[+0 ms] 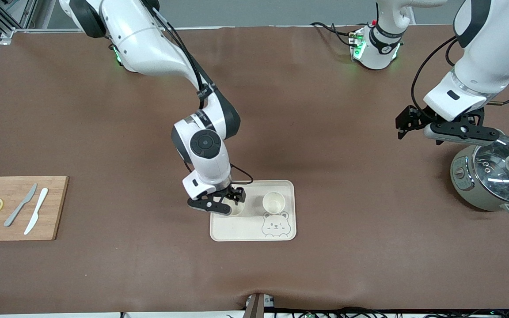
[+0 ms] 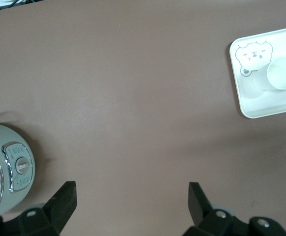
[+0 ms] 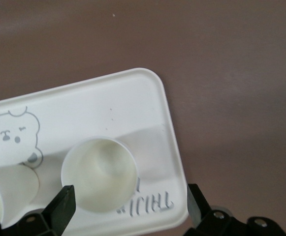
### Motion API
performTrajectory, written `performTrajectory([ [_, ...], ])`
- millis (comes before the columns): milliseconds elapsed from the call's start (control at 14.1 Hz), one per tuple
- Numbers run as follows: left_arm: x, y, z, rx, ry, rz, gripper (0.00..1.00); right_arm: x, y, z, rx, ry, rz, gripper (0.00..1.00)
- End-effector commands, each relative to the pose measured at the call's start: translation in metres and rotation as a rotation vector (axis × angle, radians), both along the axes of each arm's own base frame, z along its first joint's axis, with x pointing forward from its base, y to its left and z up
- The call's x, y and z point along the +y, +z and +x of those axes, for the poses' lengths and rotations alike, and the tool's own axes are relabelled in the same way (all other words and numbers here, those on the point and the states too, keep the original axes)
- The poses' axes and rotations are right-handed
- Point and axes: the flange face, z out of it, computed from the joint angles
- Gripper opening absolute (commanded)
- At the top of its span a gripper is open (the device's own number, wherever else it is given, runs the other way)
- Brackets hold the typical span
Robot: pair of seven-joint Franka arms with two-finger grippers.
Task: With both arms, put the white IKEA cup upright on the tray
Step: 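Open the right gripper and withdraw it toward the cutting board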
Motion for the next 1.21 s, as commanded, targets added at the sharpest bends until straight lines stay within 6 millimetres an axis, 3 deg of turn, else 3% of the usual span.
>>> performTrajectory([
  [0, 0.006, 0.004, -0.009, 0.003, -0.016, 0.021, 1.00, -0.036, 0.068, -0.009, 0.044, 0.038, -0.038, 1.00],
  [213, 0.007, 0.003, -0.008, 0.006, -0.014, 0.022, 1.00, -0.118, 0.127, -0.013, 0.049, 0.114, -0.026, 1.00],
  [497, 0.008, 0.002, -0.008, 0.008, -0.013, 0.022, 1.00, -0.237, 0.177, -0.016, 0.073, 0.202, -0.027, 1.00],
  [639, 0.007, 0.002, -0.009, 0.008, -0.014, 0.022, 1.00, -0.299, 0.192, -0.011, 0.089, 0.242, -0.030, 1.00],
  [852, 0.007, 0.002, -0.009, 0.008, -0.014, 0.022, 1.00, -0.378, 0.197, -0.004, 0.089, 0.281, -0.029, 1.00],
  [994, 0.008, 0.002, -0.010, 0.015, -0.014, 0.024, 1.00, -0.406, 0.204, -0.007, 0.088, 0.301, -0.011, 1.00],
  [1136, 0.008, 0.002, -0.010, 0.017, -0.014, 0.024, 1.00, -0.413, 0.211, -0.010, 0.097, 0.292, -0.006, 1.00],
])
